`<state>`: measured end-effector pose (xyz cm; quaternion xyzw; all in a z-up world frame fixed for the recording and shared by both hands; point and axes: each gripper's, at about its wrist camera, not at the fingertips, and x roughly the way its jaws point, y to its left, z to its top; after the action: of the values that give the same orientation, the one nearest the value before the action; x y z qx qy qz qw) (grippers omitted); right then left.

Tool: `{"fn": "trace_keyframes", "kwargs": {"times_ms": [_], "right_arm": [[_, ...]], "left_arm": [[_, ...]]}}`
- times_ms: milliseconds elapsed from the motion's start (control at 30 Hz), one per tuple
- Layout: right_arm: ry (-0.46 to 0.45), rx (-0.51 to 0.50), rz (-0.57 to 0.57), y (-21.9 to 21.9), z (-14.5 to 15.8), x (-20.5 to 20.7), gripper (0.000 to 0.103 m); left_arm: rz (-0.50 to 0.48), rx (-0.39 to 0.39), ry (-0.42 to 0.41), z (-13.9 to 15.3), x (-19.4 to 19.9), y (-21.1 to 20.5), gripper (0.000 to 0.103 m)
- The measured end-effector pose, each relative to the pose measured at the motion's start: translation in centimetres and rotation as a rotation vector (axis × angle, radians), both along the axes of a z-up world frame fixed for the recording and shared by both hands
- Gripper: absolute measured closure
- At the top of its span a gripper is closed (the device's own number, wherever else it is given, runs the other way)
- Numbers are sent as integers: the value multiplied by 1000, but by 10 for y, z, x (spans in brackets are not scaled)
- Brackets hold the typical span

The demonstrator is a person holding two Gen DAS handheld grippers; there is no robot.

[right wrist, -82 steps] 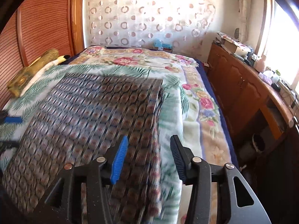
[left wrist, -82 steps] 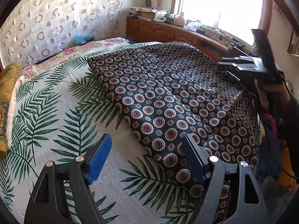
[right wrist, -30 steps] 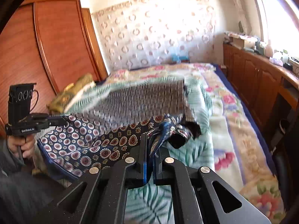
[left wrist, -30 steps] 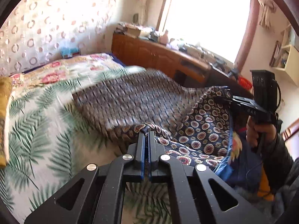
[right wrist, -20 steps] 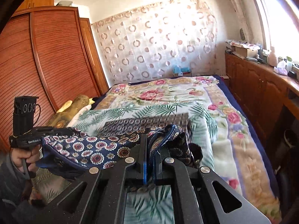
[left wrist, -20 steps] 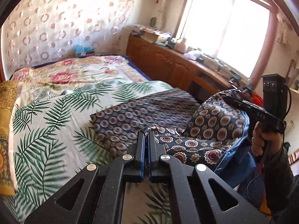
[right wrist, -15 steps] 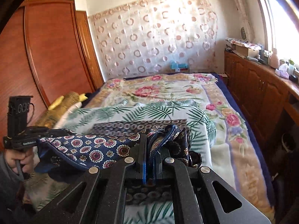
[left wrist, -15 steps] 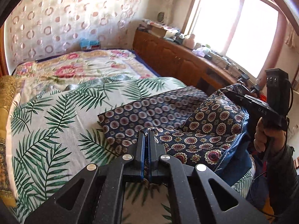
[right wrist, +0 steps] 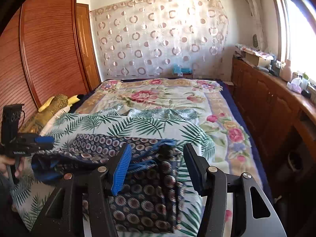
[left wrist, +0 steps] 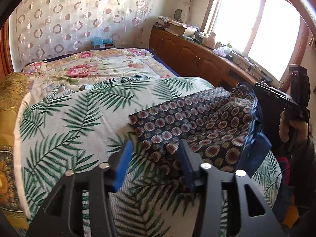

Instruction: Fold small clothes

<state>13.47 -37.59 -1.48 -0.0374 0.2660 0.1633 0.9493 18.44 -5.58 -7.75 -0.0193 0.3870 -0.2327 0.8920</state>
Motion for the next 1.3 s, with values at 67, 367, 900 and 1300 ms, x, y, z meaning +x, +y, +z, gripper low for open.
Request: {"fn": "trace_keyframes", "kwargs": {"times_ms": [67, 367, 900, 1300], "right_arm": [[5, -49, -4, -4, -4, -11, 46], [116, -103, 47, 17, -20, -8, 46], [140, -9, 27, 16, -3, 35, 99], [104, -18, -40, 25, 6, 16, 44]], "left_arm": [[3, 2, 8, -4, 1, 10, 28], [-46, 32, 30, -17, -8, 16, 23], [-139, 30, 17, -8, 20, -30, 23], [-53, 18, 52, -14, 59, -26, 23]]}}
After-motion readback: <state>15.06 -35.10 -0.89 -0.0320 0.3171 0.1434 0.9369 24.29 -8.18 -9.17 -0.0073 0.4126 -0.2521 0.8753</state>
